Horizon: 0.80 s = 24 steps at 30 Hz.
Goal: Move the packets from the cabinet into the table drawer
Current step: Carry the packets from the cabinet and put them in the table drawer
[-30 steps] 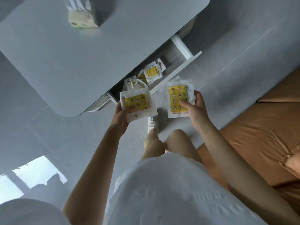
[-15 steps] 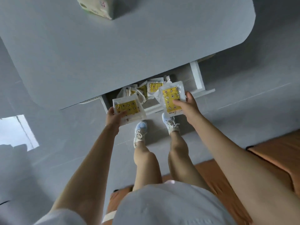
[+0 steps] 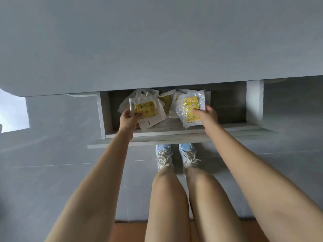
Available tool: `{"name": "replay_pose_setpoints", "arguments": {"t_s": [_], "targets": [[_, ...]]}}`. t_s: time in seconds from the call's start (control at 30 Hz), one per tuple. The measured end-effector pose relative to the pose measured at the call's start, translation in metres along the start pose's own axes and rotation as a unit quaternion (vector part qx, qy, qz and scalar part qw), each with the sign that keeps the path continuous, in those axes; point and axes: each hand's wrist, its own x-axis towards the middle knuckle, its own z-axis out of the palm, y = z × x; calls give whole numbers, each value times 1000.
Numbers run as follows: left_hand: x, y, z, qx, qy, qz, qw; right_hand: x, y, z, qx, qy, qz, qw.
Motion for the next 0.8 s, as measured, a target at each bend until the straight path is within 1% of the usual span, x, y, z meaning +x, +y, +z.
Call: {"name": "replay_pose_setpoints", "arguments": {"t_s": [0.1, 0.2, 0.27, 0.37, 0.47, 0.53, 0.57, 0.63, 0.67, 0.73, 0.8], "targets": [[20, -12, 9, 16, 15, 29, 999, 20, 6, 15, -64, 31, -32, 997], [23, -13, 14, 86, 84, 70, 990, 21, 6, 23, -147, 63, -68, 985], [16, -9, 13, 120, 125, 72, 982, 14, 4, 21, -186, 70, -82, 977], [-6, -1, 4, 141, 127, 70, 979, -11, -8, 11, -193, 70, -98, 974], [-56, 13, -13, 180, 111, 128, 969, -62, -31, -9, -235, 61, -152, 958], [-105, 24, -25, 234, 105, 178, 950, -107, -49, -26, -305, 47, -206, 929], [-131, 30, -31, 280, 105, 199, 933, -132, -58, -35, -353, 40, -236, 904], [-184, 41, -44, 387, 100, 226, 888, -184, -78, -50, -452, 22, -292, 843], [-209, 47, -50, 433, 95, 237, 864, -209, -88, -56, -492, 7, -309, 814], [-252, 54, -63, 500, 92, 256, 822, -254, -103, -64, -561, -28, -317, 764], [-286, 58, -74, 535, 94, 265, 797, -289, -112, -68, -607, -46, -326, 723]]}}
